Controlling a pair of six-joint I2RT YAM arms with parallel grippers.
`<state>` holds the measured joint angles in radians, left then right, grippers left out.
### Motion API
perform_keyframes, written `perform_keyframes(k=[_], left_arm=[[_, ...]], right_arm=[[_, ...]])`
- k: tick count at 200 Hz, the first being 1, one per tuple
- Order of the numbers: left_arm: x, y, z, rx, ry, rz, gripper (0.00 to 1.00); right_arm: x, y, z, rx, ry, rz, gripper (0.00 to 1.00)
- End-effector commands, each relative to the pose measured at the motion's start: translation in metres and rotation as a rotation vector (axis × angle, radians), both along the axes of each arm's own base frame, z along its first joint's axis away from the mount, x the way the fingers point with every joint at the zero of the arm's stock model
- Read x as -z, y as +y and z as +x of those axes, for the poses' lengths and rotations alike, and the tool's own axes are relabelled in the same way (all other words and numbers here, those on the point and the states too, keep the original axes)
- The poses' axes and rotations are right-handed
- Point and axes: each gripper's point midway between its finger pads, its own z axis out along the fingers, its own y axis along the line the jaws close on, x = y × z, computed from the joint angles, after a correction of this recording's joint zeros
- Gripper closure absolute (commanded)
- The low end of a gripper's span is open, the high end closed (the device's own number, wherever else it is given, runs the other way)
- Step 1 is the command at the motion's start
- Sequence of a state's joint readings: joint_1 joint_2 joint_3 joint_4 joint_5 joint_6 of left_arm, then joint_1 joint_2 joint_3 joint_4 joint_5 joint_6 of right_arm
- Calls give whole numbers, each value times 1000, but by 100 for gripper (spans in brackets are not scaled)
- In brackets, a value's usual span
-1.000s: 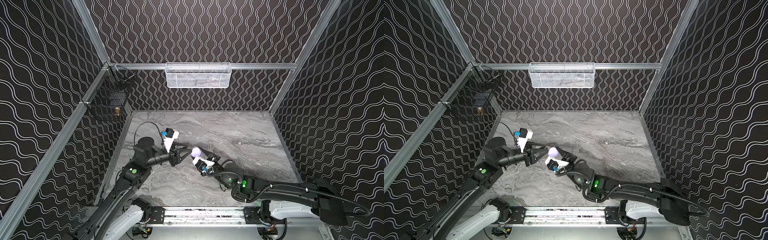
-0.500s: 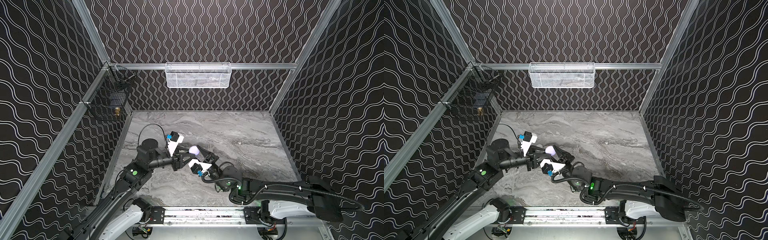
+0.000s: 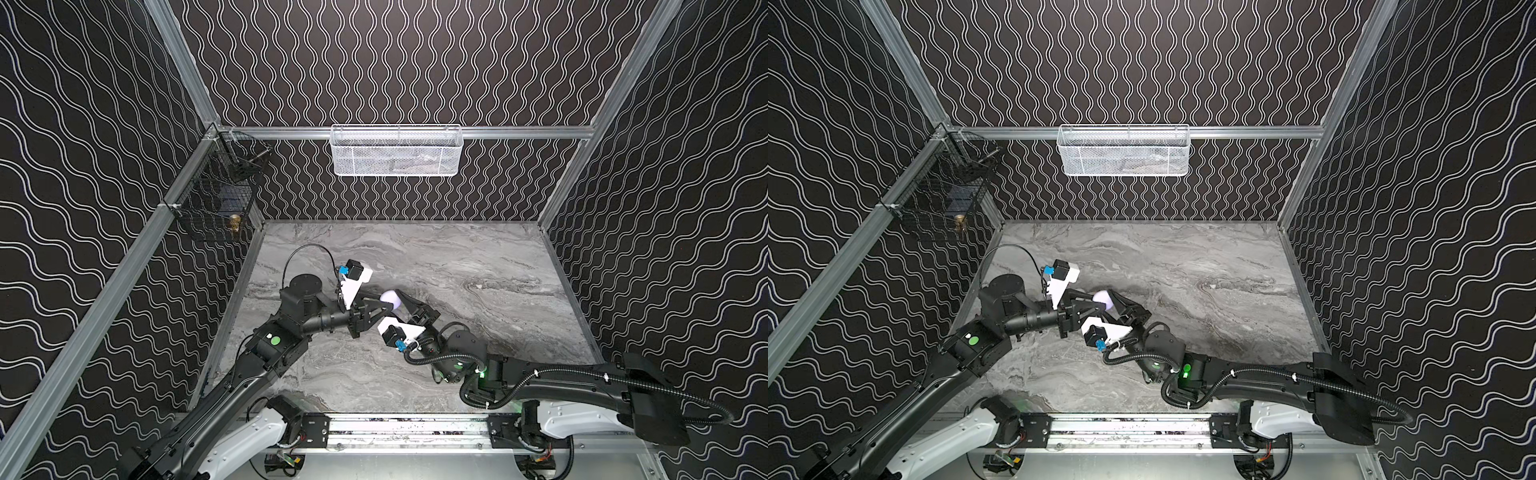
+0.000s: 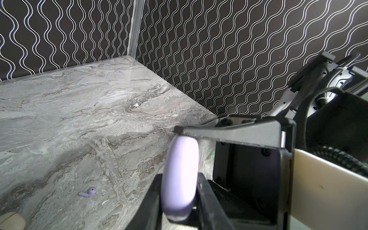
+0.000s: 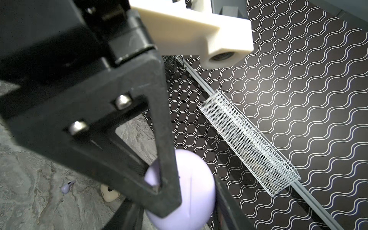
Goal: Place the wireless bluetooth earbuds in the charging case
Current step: 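Close the left gripper on the lavender case held by the right gripper, then open the right gripper and draw it back from the lavender case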
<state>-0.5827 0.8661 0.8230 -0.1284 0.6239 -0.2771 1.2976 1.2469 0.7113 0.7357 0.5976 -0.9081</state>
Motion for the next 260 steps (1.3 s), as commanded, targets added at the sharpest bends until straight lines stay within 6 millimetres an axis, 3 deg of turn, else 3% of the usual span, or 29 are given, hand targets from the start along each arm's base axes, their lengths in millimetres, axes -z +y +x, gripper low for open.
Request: perform_keyframes(k=[1, 30, 43, 57, 74, 85, 114, 130, 180, 215, 260], left_arm=[[4, -7, -12, 76, 2, 13, 76], [3, -8, -11, 76, -9, 14, 79], [4, -9, -11, 84, -8, 13, 86], [4, -11, -10, 89, -14, 8, 89], [3, -11, -8, 83, -35, -1, 95], [4, -11, -6, 73, -53, 0, 98], [7, -3, 0, 14, -146, 13, 100], [9, 3, -2, -3, -223, 22, 100], [24, 14, -11, 0, -360, 79, 100], [20, 7, -29, 99, -405, 16, 100], [17, 6, -34, 123, -413, 0, 100]], right_arm=[[-26, 5, -7, -49, -26, 104, 82], [-26, 6, -8, -61, -23, 103, 82], [-25, 6, -9, -70, -15, 98, 80], [-26, 6, -10, -75, -3, 103, 69], [-27, 2, -12, -89, 23, 121, 41], [-26, -1, -15, -106, 46, 140, 29], [-19, -15, -27, -164, 146, 183, 19], [-15, -22, -38, -226, 204, 204, 20], [-25, -46, -62, -352, 273, 317, 46], [-15, -34, -52, -314, 297, 280, 54], [-5, -22, -39, -257, 307, 241, 56]])
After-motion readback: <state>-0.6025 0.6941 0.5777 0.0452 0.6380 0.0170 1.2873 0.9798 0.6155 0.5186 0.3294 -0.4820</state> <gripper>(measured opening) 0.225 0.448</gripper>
